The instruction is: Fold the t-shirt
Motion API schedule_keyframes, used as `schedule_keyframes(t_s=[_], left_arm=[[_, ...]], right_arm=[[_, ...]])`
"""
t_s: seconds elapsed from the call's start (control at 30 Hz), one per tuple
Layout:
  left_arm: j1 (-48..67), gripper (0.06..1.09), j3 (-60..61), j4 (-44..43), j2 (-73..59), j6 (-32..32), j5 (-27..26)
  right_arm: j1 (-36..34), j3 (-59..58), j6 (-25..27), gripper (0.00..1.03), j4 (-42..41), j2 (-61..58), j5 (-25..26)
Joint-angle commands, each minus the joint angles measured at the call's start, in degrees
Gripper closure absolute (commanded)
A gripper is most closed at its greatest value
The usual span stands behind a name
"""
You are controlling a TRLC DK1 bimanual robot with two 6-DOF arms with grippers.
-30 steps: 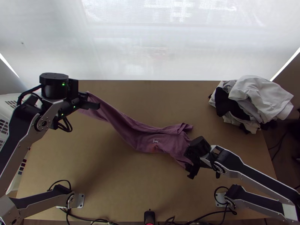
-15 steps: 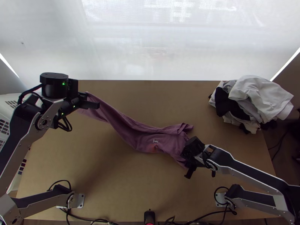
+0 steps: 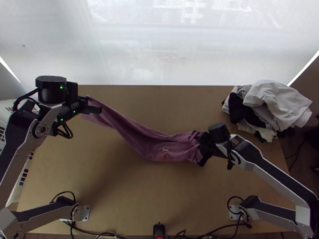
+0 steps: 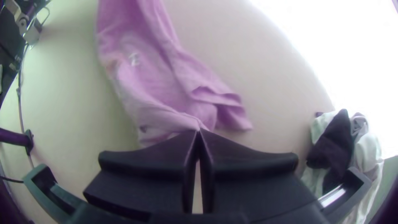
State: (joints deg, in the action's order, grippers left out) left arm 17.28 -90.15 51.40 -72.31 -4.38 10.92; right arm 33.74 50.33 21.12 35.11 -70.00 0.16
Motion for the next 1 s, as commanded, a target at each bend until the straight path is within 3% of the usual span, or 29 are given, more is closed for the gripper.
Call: schedule_keyframes(t_s=[0.0, 0.4, 0.67, 0.97], left_arm=[[-4.27, 1.05, -1.35, -0.07, 0.33, 0.69, -0.11], [-12.09, 1.05, -5.3, -0.6, 0.24, 1.66, -0.11], [-15.52, 1.05, -8.38, -2.09, 0.07, 1.22, -0.11], [-18.16, 1.05, -21.38, -4.2, -0.11, -0.01, 0.07]], right_arm=[[-7.81, 13.04, 1.99, 1.0, 1.71, -0.67, 0.1], [-18.18, 35.1, 1.81, 1.0, 1.8, -3.04, 0.01], [-20.55, 48.38, 1.29, 1.0, 1.63, -4.18, 0.89], [-19.76, 51.8, 2.34, 1.0, -9.8, 0.65, 4.14]])
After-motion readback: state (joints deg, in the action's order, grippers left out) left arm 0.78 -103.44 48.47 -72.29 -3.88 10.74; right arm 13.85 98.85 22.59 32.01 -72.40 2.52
